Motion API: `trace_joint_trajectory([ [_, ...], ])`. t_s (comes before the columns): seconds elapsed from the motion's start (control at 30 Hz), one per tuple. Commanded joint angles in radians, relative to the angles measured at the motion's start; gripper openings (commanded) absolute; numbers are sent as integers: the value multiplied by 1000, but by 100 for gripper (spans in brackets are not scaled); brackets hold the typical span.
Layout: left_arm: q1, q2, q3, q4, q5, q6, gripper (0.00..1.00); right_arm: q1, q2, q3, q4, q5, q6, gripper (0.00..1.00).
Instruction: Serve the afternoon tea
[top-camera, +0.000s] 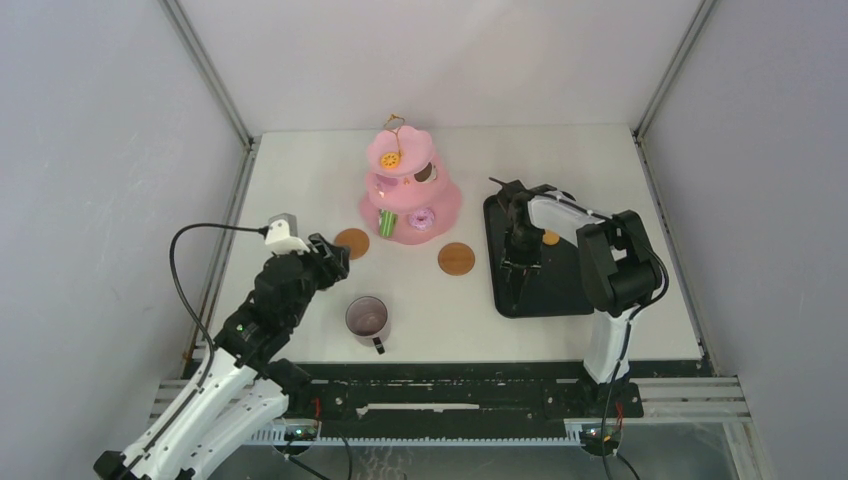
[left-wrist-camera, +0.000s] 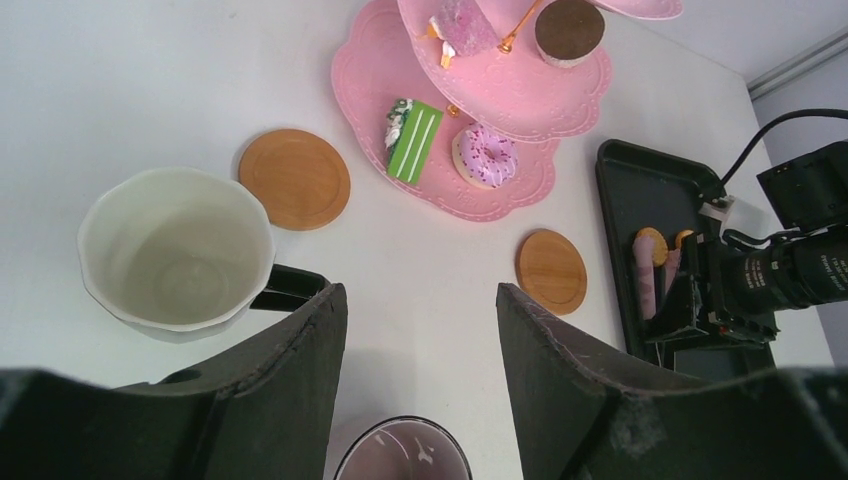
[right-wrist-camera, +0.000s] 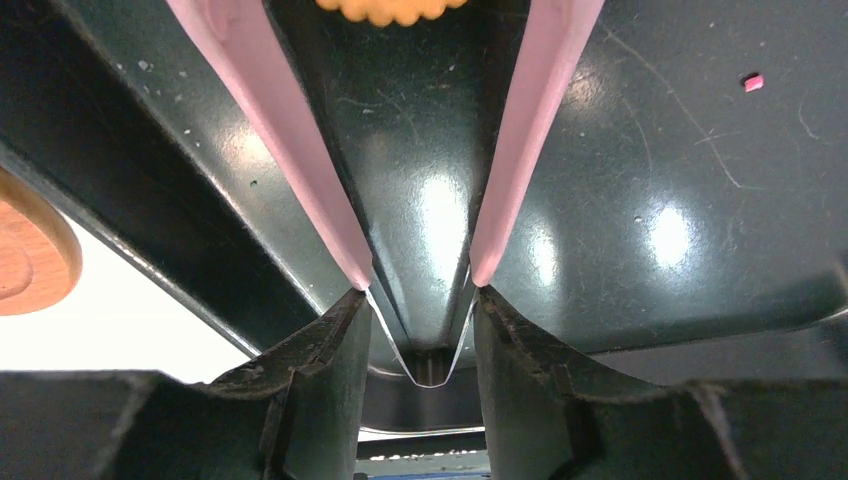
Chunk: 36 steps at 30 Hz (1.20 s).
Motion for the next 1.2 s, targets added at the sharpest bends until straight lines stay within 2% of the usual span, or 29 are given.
trace_joint_trajectory([
  [0.0,16,13,0,44,14,3,62,-18,33,28,30,26,-21,49],
  [0.37,40,40,-1,52,34,8,62,-21,85,59,53,44,-35,48],
  [0.47,44,42,-2,53,37,6,62,-23,90,59,54,44,-37,46],
  [0.57,47,43,-4,55,40,4,62,-25,87,59,54,41,-40,39],
  [0.77,48,25,-4,49,37,4,62,-19,27,60,46,41,-40,26],
  [1.17,48,-9,-2,34,34,4,62,34,-111,161,-52,70,-38,23],
])
